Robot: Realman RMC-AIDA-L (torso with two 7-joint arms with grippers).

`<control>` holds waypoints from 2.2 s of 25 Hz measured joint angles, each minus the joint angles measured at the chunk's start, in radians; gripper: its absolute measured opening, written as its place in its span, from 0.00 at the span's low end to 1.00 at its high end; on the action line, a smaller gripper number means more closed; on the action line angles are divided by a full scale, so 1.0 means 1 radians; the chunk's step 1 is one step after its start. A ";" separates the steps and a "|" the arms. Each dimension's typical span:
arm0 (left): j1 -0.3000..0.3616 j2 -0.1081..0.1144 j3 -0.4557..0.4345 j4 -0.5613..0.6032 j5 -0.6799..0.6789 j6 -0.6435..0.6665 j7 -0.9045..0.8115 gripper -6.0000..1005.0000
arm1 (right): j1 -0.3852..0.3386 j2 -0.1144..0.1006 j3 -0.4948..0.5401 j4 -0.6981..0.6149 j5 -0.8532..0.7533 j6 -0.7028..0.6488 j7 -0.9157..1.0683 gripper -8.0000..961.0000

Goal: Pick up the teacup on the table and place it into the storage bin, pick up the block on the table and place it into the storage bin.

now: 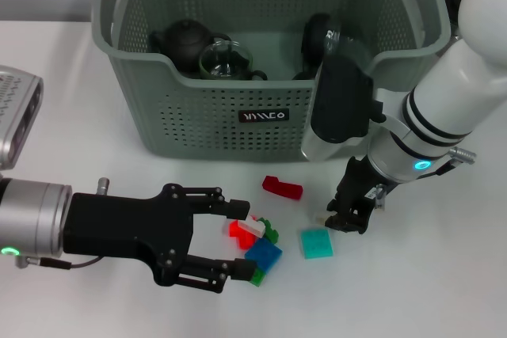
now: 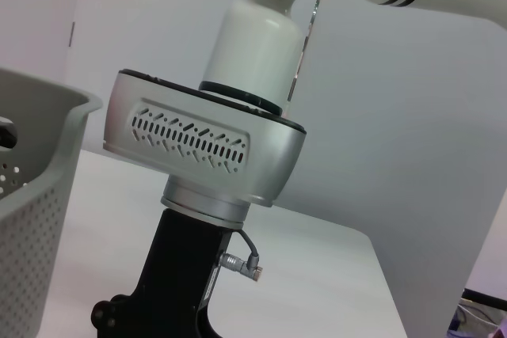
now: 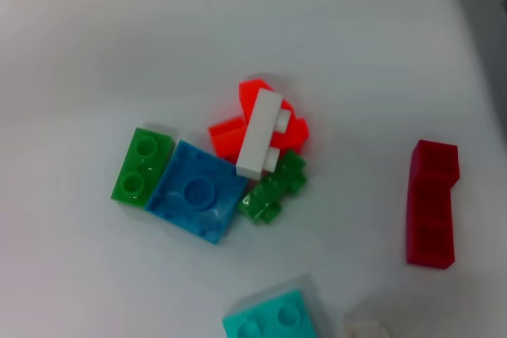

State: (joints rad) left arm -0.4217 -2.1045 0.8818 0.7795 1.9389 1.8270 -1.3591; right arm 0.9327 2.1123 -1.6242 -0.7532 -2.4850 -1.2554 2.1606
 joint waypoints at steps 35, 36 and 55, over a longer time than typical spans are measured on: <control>0.000 0.006 -0.005 0.002 0.002 0.011 0.005 0.81 | -0.003 -0.026 0.644 -0.652 0.185 -0.488 -0.012 0.20; -0.001 0.006 -0.004 0.002 0.002 0.011 0.005 0.81 | -0.002 -0.028 0.656 -0.645 0.185 -0.443 -0.005 0.21; -0.004 0.008 -0.005 -0.001 0.002 0.001 0.010 0.81 | -0.001 -0.035 0.622 -0.391 0.105 0.047 0.040 0.41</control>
State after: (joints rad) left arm -0.4260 -2.0969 0.8763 0.7789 1.9405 1.8276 -1.3493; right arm 0.9316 2.0772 -1.0018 -1.1446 -2.3795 -1.2088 2.2003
